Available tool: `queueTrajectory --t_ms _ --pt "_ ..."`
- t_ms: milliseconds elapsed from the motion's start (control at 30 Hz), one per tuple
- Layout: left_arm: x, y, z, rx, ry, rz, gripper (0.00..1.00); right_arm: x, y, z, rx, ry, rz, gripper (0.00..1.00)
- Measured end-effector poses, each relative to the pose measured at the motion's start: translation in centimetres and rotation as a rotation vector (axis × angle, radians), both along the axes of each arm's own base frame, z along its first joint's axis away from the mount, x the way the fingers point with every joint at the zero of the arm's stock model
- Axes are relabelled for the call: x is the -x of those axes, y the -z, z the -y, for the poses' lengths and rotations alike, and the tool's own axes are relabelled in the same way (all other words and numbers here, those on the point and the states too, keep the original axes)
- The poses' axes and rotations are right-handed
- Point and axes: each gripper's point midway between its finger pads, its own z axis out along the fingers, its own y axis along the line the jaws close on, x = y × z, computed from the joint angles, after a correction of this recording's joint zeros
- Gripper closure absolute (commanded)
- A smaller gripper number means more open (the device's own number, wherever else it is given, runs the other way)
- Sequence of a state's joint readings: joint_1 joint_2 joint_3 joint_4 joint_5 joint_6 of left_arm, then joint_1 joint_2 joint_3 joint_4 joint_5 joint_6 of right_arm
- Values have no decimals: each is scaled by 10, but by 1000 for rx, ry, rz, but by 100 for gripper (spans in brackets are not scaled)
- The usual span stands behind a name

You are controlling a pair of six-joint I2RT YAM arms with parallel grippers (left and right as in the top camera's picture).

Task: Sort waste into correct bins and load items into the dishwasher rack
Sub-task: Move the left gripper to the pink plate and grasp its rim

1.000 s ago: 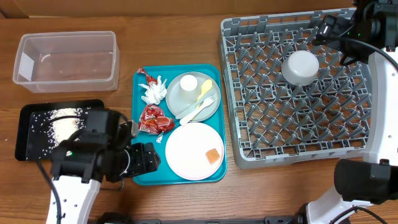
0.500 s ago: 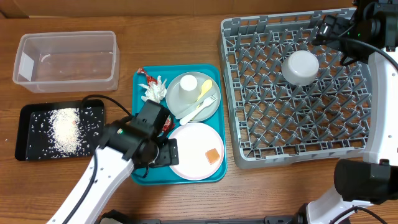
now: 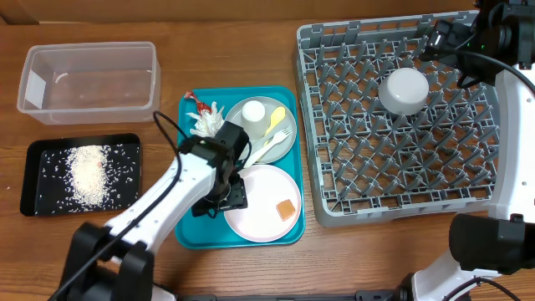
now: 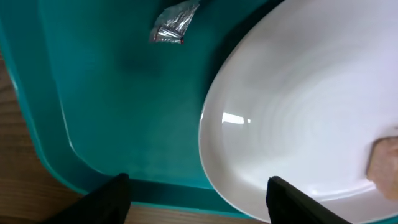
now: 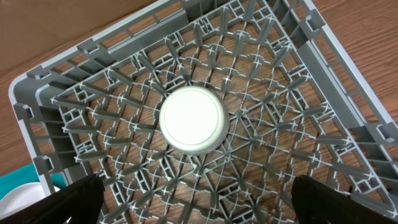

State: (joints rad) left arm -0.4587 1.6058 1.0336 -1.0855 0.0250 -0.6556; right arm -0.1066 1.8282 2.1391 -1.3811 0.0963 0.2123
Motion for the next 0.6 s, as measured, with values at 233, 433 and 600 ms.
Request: queueTrajectory --t_ms 233,433,600 --pt "7 29 -3 -51 1 -107 34 0 0 0 0 1 0 0" --pt "9 44 0 -40 4 -136 36 0 0 0 1 0 0 0" --pt "12 49 7 14 11 -134 36 0 0 0 1 0 0 0"
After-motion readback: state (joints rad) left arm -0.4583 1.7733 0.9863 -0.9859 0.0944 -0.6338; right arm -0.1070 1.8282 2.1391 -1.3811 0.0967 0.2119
